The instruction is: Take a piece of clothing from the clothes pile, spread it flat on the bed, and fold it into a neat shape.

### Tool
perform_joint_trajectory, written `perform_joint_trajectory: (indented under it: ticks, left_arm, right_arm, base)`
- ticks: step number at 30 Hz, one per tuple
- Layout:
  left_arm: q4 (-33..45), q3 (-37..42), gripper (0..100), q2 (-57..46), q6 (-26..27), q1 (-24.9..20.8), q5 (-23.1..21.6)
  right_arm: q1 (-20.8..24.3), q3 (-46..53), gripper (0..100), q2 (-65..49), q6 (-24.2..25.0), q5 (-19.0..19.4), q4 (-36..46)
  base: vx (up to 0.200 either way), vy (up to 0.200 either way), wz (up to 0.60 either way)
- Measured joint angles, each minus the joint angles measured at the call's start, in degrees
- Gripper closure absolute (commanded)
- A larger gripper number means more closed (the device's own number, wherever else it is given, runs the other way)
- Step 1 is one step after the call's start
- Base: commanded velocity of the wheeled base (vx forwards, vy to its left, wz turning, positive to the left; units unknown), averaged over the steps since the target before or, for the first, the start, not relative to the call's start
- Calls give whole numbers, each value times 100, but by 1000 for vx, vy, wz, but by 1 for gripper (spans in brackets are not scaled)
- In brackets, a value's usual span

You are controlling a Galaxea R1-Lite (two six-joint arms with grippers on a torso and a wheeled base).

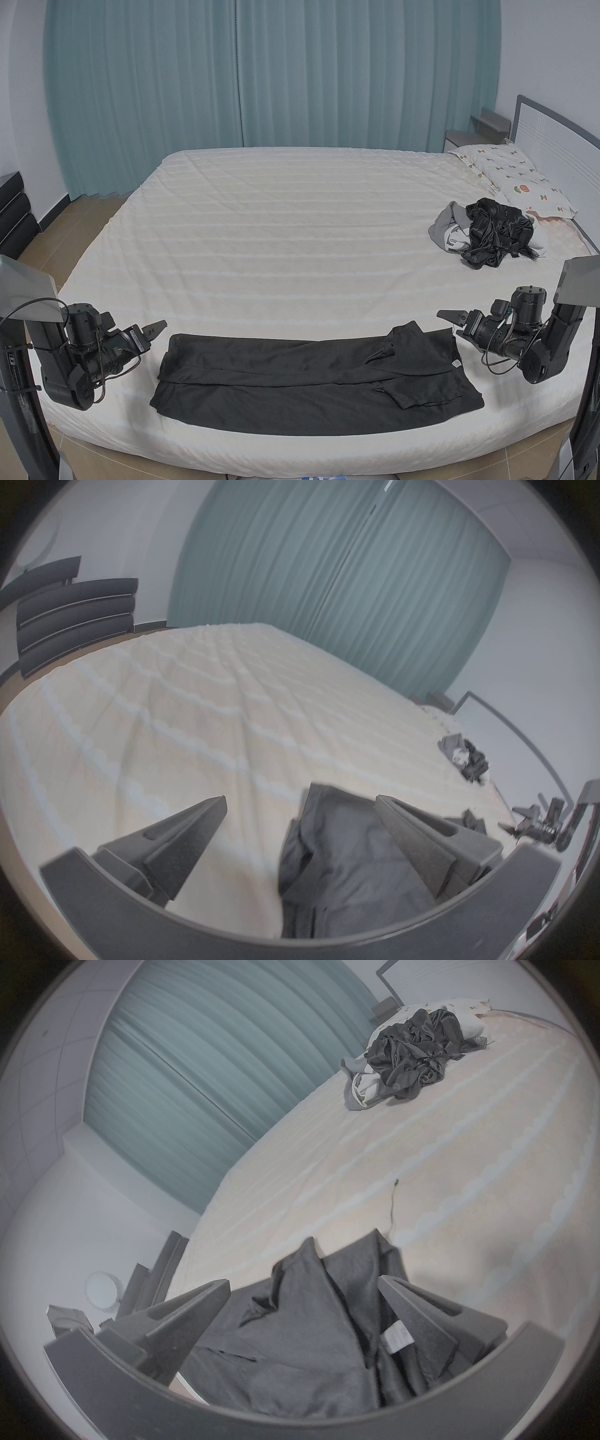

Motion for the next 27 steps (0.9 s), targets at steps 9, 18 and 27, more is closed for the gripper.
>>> perform_joint_trajectory:
  ticks: [9, 18, 27]
  left_arm:
    - [3040, -1629, 0, -74, -686, -312, 115]
    - [4469, -2954, 0, 35, -1075, -611, 561]
    - [4181, -2929, 0, 249, -1152, -720, 686]
  right_arm:
    - [-46, -162, 0, 201, 477, 11, -40]
    - [-55, -184, 0, 345, 617, -11, -139]
    - [-52, -37, 0, 455, 644, -39, -390]
  base:
    - [0, 0, 0]
    - [0, 0, 0]
    - [0, 0, 0]
